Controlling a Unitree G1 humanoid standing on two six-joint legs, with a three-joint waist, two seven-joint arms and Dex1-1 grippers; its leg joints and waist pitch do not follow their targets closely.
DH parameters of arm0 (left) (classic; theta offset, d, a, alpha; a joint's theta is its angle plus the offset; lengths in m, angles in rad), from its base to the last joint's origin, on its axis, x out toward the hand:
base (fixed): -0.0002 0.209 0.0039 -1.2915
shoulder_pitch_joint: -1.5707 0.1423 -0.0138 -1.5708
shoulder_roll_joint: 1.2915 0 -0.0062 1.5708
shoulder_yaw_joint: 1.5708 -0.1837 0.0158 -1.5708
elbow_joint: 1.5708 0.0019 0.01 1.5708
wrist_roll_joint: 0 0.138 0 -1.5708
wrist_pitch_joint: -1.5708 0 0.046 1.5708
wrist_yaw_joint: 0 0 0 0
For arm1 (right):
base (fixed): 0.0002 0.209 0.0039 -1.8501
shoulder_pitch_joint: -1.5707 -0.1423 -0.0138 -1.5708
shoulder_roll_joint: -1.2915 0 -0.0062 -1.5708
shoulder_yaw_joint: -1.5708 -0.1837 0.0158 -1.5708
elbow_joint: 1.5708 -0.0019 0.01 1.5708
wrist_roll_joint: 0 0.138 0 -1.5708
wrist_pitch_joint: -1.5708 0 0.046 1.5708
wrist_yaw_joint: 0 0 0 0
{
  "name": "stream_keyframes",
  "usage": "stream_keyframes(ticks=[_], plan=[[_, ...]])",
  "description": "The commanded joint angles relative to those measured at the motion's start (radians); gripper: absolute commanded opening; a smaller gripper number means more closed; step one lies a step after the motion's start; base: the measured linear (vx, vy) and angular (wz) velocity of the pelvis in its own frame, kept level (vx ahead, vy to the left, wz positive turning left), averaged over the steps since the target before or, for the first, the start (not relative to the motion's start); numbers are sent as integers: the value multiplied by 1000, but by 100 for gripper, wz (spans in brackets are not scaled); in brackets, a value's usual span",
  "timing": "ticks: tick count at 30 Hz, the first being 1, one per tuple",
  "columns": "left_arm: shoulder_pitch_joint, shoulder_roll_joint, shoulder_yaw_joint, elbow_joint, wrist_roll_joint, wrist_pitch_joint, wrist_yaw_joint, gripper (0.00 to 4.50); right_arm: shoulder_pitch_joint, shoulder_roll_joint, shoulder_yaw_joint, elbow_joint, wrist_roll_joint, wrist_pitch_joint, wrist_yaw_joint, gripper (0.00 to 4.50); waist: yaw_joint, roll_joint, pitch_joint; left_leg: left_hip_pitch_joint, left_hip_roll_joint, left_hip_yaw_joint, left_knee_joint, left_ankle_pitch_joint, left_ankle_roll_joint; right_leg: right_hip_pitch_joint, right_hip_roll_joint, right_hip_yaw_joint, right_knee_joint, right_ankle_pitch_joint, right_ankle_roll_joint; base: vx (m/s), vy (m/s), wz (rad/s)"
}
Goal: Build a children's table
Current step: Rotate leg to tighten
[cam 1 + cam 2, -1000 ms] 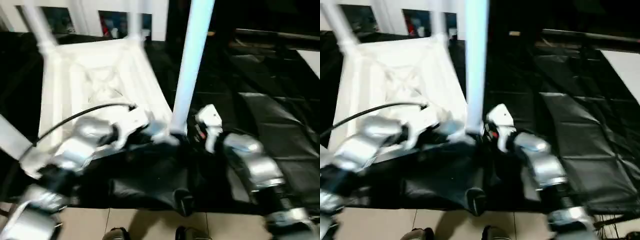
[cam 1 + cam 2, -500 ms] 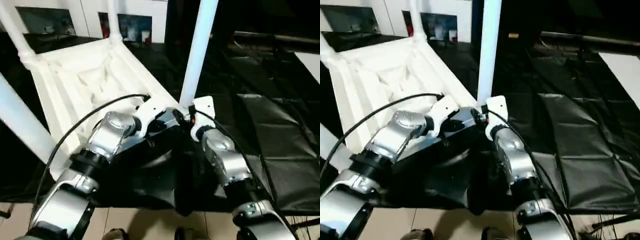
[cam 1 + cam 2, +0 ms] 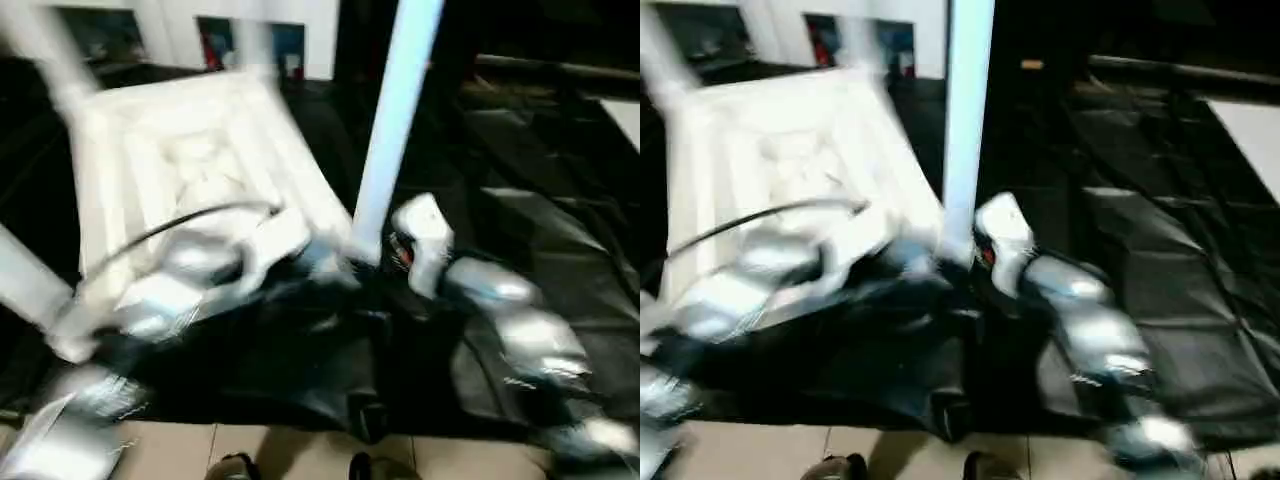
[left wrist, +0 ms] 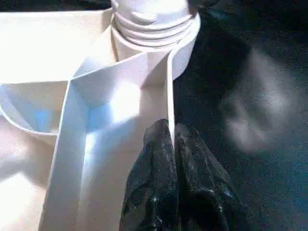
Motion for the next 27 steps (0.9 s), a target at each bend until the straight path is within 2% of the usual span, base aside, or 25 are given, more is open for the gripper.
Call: stream_keyframes(ticks=[1, 2, 6, 12, 16, 18, 20, 22, 27], plan=[[41, 0, -97, 3, 13, -1, -70, 0, 9, -29, 10, -37, 15, 13, 66, 406, -5, 8, -53, 17, 38, -8, -59, -162, 64, 43, -49, 36, -54, -63, -256, 0, 0, 0], [42, 4, -92, -3, 9, 1, -71, 0, 12, -43, 15, -43, 19, 18, 86, 406, -4, 8, -54, 19, 38, -7, -58, -161, 63, 42, -49, 35, -53, -66, -258, 0, 0, 0], [40, 21, -79, -23, 2, 8, -82, 0, 17, -89, 56, -56, 19, 8, 159, 406, -2, 8, -52, 15, 36, -7, -56, -150, 63, 45, -54, 36, -53, -77, -262, 0, 0, 0], [36, 31, -73, -34, -4, 7, -95, 0, -10, -75, 73, -35, 19, 14, 177, 406, -6, 5, -55, 12, 34, -7, -51, -104, 82, 48, -52, 34, -45, -23, -274, 0, 0, 0], [38, 32, -70, -40, -5, 9, -103, 0, -20, -66, 73, -18, 16, 11, 190, 406, -7, 6, -55, 13, 34, -7, -50, -105, 87, 47, -52, 34, -44, -24, -281, 0, 0, 0], [38, 32, -70, -40, -7, 10, -103, 0, -26, -58, 67, -8, 25, 9, 188, 381, -7, 6, -56, 13, 34, -7, -49, -94, 89, 48, -52, 34, -42, -8, -284, 0, 0, 0], [40, 34, -71, -40, -8, 10, -103, 0, -29, -57, 66, -3, 28, 6, 193, 381, -7, 7, -57, 13, 34, -7, -49, -88, 91, 49, -52, 33, -40, 3, -288, 0, 0, 0], [43, 36, -71, -40, -8, 11, -103, 0, -29, -59, 69, 1, 28, 4, 197, 349, -7, 5, -57, 13, 34, -7, -48, -84, 93, 50, -51, 33, -39, 8, -288, 0, 0, 0], [45, 39, -72, -40, -7, 13, -106, 0, -28, -57, 70, 8, 23, 3, 203, 310, -6, 6, -57, 13, 33, -7, -47, -82, 96, 50, -51, 33, -39, 10, -290, 0, 0, 0]])
